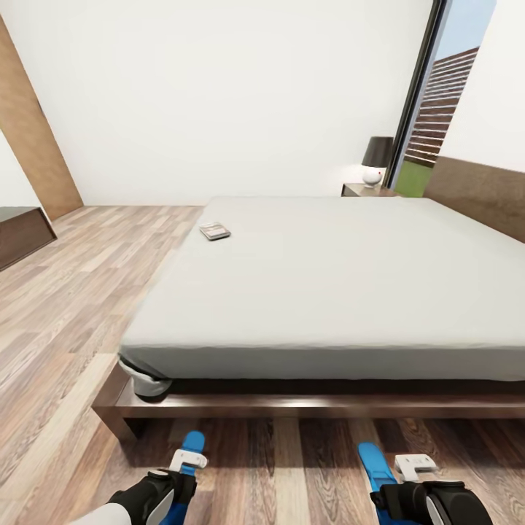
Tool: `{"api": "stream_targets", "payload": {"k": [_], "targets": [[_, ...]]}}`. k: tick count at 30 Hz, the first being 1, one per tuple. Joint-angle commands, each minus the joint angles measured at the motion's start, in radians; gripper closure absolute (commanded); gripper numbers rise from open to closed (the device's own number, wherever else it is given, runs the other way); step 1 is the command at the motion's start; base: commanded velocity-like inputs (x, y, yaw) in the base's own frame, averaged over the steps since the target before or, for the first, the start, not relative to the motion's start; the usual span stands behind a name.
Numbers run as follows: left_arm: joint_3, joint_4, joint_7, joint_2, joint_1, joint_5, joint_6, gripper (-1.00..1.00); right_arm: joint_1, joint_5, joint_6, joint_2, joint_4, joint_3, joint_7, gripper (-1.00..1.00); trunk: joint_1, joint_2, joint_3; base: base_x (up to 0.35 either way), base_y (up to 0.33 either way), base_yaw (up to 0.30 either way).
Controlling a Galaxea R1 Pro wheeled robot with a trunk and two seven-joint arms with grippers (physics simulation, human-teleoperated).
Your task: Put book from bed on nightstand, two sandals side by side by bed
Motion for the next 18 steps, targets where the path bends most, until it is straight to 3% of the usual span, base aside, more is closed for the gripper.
{"api": "stream_targets", "payload": {"k": [1, 11, 18], "targets": [[-0.007, -0.002, 0.003, 0.000, 0.000, 0.004, 0.004, 1.00, 0.000, 0.002, 0.005, 0.000, -0.001, -0.001, 0.004, 1.00, 0.000, 0.000, -0.001, 0.002, 0.163, 0.000], [-0.009, -0.001, 0.002, 0.002, 0.000, 0.003, -0.017, 1.00, 0.000, -0.001, 0.005, 0.000, -0.001, 0.000, 0.005, 1.00, 0.000, 0.000, -0.001, 0.000, 0.181, 0.000], [-0.012, -0.001, 0.005, 0.000, 0.000, 0.003, -0.019, 1.00, 0.000, -0.001, 0.005, 0.000, -0.001, 0.000, 0.005, 1.00, 0.000, 0.000, -0.001, 0.000, 0.058, 0.000]]}}
